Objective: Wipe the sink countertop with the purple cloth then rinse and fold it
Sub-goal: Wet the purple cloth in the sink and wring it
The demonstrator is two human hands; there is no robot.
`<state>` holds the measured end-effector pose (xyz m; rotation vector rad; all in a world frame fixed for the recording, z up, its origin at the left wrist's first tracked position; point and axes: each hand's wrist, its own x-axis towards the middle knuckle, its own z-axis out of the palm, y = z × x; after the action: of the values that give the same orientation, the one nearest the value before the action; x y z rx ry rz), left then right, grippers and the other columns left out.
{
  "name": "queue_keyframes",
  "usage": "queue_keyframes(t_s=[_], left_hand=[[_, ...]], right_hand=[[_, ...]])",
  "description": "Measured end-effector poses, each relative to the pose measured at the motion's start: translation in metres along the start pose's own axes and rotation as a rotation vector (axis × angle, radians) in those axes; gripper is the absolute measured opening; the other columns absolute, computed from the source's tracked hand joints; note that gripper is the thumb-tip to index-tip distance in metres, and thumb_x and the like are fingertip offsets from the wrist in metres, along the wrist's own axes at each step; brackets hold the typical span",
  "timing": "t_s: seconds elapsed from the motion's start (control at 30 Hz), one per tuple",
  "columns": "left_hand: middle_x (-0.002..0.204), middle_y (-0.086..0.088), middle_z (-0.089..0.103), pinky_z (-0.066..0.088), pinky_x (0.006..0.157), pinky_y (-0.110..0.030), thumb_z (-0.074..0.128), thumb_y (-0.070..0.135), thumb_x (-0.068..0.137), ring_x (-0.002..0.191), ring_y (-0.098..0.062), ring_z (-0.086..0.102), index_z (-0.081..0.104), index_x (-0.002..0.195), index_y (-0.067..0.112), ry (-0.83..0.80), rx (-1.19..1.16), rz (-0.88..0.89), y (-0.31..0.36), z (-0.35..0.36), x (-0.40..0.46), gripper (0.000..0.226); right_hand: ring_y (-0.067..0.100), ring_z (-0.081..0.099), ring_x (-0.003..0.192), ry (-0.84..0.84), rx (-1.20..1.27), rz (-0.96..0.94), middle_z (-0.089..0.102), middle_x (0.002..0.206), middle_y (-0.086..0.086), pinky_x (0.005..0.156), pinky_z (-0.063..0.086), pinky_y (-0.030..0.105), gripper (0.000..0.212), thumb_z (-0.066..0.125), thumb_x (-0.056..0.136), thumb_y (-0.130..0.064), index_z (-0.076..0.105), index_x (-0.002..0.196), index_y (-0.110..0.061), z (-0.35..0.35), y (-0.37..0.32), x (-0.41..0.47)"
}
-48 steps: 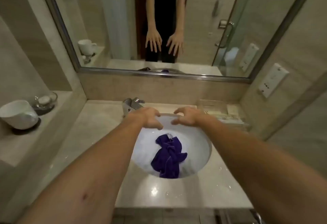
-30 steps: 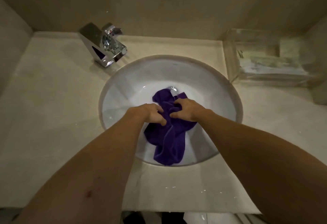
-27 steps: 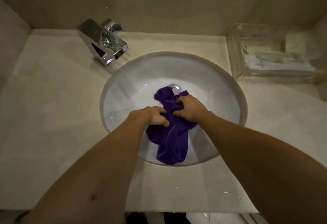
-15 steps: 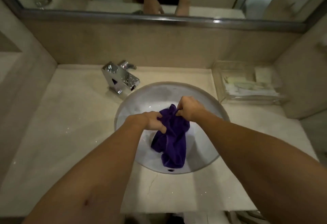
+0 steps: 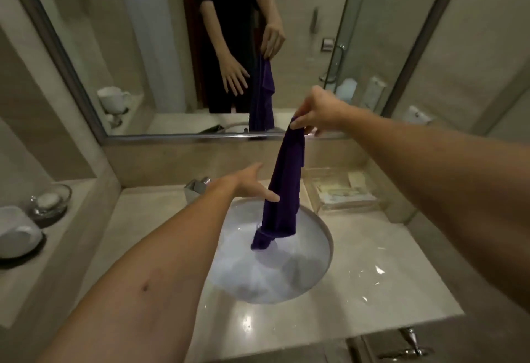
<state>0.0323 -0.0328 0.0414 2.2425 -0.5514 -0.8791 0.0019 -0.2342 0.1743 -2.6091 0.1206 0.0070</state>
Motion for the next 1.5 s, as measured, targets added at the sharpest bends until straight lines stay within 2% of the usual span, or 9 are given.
queue_keyframes(t_s=[0.3, 0.4, 0.53, 0.67, 0.77, 0.9, 1.0, 1.2, 1.5], left_hand=[[0.146, 0.002, 0.052, 0.039, 0.111, -0.04, 0.091, 0.023, 0.071, 0.125, -0.017, 0.052, 0.047, 0.145, 0.022, 0.013, -0.166, 0.191, 0.072, -0.021, -0.019, 0.086], [0.127, 0.003, 0.065, 0.044, 0.105, -0.056, 0.088, 0.035, 0.073, 0.118, -0.024, 0.059, 0.062, 0.127, 0.027, 0.008, -0.22, 0.154, 0.08, -0.021, -0.019, 0.061], [0.118, -0.002, 0.073, 0.051, 0.1, -0.052, 0.083, 0.04, 0.073, 0.115, -0.026, 0.064, 0.075, 0.113, 0.019, -0.071, -0.3, 0.153, 0.089, -0.028, -0.022, 0.046], [0.094, -0.001, 0.075, 0.054, 0.081, -0.038, 0.079, 0.039, 0.08, 0.094, -0.02, 0.067, 0.078, 0.092, 0.018, -0.052, -0.314, 0.183, 0.103, -0.026, -0.021, 0.024], [0.086, 0.0, 0.073, 0.051, 0.077, -0.035, 0.078, 0.044, 0.081, 0.084, -0.017, 0.065, 0.074, 0.094, 0.014, -0.053, -0.327, 0.208, 0.124, -0.025, -0.019, 0.033], [0.116, -0.014, 0.072, 0.05, 0.097, -0.042, 0.073, 0.054, 0.082, 0.109, -0.027, 0.067, 0.064, 0.12, 0.0, 0.021, -0.45, 0.219, 0.158, -0.023, -0.015, 0.067], [0.124, -0.011, 0.066, 0.045, 0.105, -0.042, 0.075, 0.056, 0.08, 0.115, -0.027, 0.061, 0.057, 0.128, 0.01, 0.105, -0.572, 0.224, 0.184, -0.031, -0.014, 0.07], [0.104, -0.002, 0.065, 0.047, 0.077, -0.031, 0.069, 0.048, 0.087, 0.093, -0.019, 0.062, 0.062, 0.095, 0.02, 0.36, -0.569, 0.248, 0.21, -0.044, -0.005, 0.03], [0.116, -0.009, 0.067, 0.049, 0.097, -0.046, 0.055, 0.055, 0.093, 0.11, -0.026, 0.061, 0.065, 0.117, 0.014, 0.331, -0.578, 0.168, 0.196, -0.042, 0.002, 0.049]], right_hand=[[0.021, 0.077, 0.075, 0.498, 0.329, -0.117, 0.077, 0.089, 0.01, 0.06, 0.06, 0.028, 0.019, 0.076, 0.092, -0.02, 0.077, 0.103, -0.004, -0.103, -0.046, -0.038], [0.02, 0.076, 0.074, 0.629, 0.399, -0.045, 0.075, 0.091, 0.008, 0.06, 0.06, 0.027, 0.018, 0.076, 0.091, -0.02, 0.075, 0.102, -0.006, -0.117, -0.033, -0.036], [0.026, 0.074, 0.088, 0.718, 0.492, 0.185, 0.071, 0.102, 0.01, 0.073, 0.064, 0.038, 0.015, 0.078, 0.089, -0.023, 0.067, 0.095, -0.014, -0.105, 0.018, -0.025], [0.029, 0.069, 0.1, 0.566, 0.418, 0.511, 0.069, 0.113, 0.017, 0.085, 0.061, 0.042, 0.033, 0.081, 0.087, -0.024, 0.065, 0.107, -0.004, -0.063, 0.077, -0.02], [0.023, 0.057, 0.117, 0.3, 0.417, 0.384, 0.062, 0.134, 0.009, 0.096, 0.046, 0.034, 0.06, 0.067, 0.094, -0.05, 0.062, 0.133, -0.004, -0.029, 0.089, -0.037], [0.028, 0.053, 0.136, -0.153, 1.077, 0.234, 0.06, 0.145, 0.004, 0.12, 0.031, 0.054, 0.096, 0.05, 0.077, -0.09, 0.059, 0.142, -0.021, 0.02, 0.088, -0.058], [0.035, 0.058, 0.131, -0.238, 1.498, 0.184, 0.065, 0.137, 0.015, 0.117, 0.038, 0.054, 0.088, 0.054, 0.082, -0.08, 0.058, 0.142, -0.016, 0.047, 0.088, -0.064], [0.031, 0.066, 0.119, -0.164, 1.414, 0.101, 0.068, 0.132, 0.015, 0.109, 0.048, 0.048, 0.062, 0.072, 0.088, -0.049, 0.062, 0.137, -0.013, 0.026, 0.072, -0.054], [0.021, 0.068, 0.117, 0.042, 1.25, 0.114, 0.075, 0.12, 0.001, 0.097, 0.054, 0.036, 0.053, 0.079, 0.086, -0.04, 0.065, 0.131, -0.016, 0.016, 0.086, -0.033]])
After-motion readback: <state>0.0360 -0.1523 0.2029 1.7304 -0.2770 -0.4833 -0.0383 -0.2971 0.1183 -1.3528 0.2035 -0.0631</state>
